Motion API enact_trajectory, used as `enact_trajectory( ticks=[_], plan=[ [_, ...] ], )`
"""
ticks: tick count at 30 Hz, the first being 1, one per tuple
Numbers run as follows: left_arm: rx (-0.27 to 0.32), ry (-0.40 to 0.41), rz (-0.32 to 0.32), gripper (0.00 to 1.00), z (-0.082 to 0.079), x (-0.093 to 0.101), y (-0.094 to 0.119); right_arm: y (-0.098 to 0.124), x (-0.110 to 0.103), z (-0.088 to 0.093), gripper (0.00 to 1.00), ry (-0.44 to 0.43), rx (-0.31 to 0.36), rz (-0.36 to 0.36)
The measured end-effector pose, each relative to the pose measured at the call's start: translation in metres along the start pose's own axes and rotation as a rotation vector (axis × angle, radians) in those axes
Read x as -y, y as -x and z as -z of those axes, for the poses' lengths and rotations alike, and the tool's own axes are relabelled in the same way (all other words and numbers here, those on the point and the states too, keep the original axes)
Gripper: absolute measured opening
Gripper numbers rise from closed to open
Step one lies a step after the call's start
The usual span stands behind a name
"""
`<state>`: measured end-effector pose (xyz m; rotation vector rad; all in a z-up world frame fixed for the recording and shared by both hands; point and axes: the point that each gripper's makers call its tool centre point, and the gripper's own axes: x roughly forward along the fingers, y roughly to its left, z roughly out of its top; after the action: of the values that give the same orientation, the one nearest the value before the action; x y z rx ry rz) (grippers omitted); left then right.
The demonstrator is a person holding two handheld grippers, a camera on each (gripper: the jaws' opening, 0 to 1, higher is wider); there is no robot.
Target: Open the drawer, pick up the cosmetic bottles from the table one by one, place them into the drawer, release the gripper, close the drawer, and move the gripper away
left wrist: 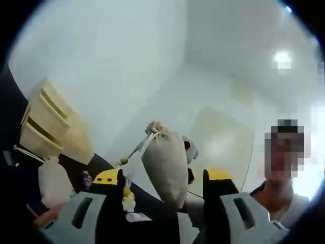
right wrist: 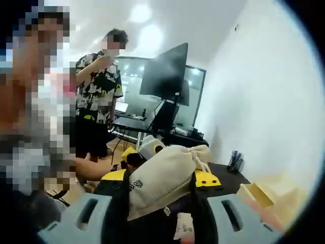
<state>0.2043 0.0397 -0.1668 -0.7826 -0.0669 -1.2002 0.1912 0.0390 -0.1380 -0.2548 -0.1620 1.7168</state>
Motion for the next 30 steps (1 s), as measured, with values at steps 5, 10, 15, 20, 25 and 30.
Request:
enact_trajectory(
  ticks=[5, 10, 15, 20, 25, 30],
  plan=[
    [-0.025, 0.022, 0.015, 0.65, 0.003, -0.001, -0.005, -0.005, -0.007, 0.005, 0.44, 0.030, -0.020, -0.009],
    [-0.044, 0.035, 0.020, 0.65, 0.009, -0.003, -0.009, -0.005, -0.008, 0.006, 0.44, 0.067, -0.033, -0.006],
    [-0.055, 0.036, 0.033, 0.59, 0.011, -0.001, -0.014, -0.005, -0.009, 0.008, 0.44, 0.088, -0.044, -0.005],
    [-0.074, 0.019, 0.023, 0.43, 0.014, -0.003, -0.016, -0.005, -0.010, 0.016, 0.44, 0.096, -0.061, -0.010],
    [-0.074, 0.031, 0.022, 0.41, 0.016, -0.005, -0.017, -0.003, -0.007, 0.019, 0.44, 0.105, -0.060, -0.010],
    [-0.074, 0.004, 0.001, 0.37, 0.020, -0.006, -0.020, -0.003, -0.007, 0.022, 0.46, 0.135, -0.054, -0.013]
  ],
)
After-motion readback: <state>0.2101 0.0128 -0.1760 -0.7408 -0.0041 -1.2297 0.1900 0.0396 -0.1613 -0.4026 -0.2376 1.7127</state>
